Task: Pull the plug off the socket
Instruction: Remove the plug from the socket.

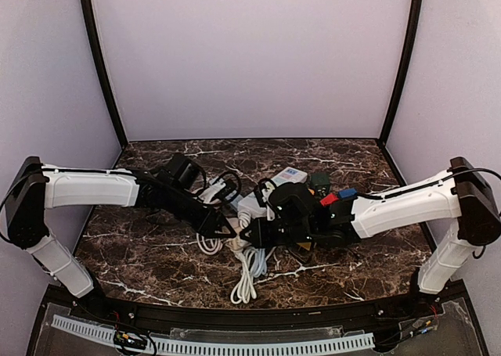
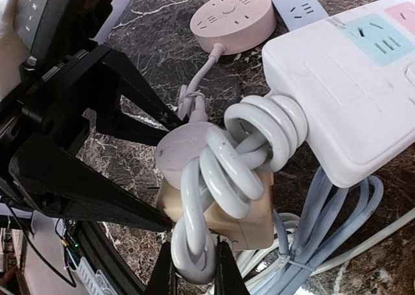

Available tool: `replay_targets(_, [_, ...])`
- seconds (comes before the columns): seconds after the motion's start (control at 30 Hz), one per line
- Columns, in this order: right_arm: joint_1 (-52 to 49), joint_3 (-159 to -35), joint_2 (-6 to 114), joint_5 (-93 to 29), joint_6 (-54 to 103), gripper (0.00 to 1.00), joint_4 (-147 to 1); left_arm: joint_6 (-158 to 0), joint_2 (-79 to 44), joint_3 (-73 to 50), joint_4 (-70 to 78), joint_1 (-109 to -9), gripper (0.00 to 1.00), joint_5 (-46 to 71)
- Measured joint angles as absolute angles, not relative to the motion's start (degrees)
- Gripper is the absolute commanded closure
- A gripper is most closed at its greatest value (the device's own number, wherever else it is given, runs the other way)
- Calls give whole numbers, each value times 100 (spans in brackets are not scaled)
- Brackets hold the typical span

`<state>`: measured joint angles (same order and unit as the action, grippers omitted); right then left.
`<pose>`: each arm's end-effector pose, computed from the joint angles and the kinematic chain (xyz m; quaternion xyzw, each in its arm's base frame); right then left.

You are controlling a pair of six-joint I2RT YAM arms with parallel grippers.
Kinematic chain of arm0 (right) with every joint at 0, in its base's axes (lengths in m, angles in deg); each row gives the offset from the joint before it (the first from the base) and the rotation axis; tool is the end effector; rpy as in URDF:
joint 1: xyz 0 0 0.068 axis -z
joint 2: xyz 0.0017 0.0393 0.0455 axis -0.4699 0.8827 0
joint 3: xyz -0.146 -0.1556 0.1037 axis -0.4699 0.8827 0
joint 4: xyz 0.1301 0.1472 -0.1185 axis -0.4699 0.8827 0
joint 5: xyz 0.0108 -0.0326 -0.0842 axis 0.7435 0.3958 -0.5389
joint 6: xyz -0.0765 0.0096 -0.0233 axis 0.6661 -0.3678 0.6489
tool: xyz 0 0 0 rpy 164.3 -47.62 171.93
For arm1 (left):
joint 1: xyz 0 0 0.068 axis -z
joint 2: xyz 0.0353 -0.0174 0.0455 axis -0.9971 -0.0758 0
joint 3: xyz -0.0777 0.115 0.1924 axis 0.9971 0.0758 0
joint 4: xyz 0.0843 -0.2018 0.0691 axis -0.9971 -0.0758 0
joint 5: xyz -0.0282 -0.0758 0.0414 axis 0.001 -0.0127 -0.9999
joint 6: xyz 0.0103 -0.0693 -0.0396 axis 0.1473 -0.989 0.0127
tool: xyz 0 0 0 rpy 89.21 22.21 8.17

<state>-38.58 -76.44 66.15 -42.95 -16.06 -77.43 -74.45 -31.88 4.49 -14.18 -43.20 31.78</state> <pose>0.1438 0.3225 0.1743 -0.1369 0.8757 0.3730 0.2744 0.2105 -0.2363 0.1695 0.3587 0.8424 -0.3427 0.2103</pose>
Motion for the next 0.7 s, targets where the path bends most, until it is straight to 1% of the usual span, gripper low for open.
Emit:
replay_targets(0.17, [-4212,-8066,6615,-5161,-1547,100,-6991,-7447,-3191,359,-1486,-4313,99,3163])
replay_targets(0.27, [-4562,-8332,6610,-5840,-1556,100,-6442,-7419,-3206,385,-1739,-4440,99,2781])
replay_targets(0.37, [-4796,-8468,6610,-6234,-1597,100,-6173,-7423,-3199,412,-1862,-4661,99,2660])
replay_targets(0.5, [-4903,-8549,6623,-6503,-1601,100,-5957,-7423,-3197,410,-1862,-4687,99,2641])
replay_targets(0.7, [-4881,-8570,6621,-6538,-1599,100,-5883,-7375,-3136,453,-1846,-4687,99,2676])
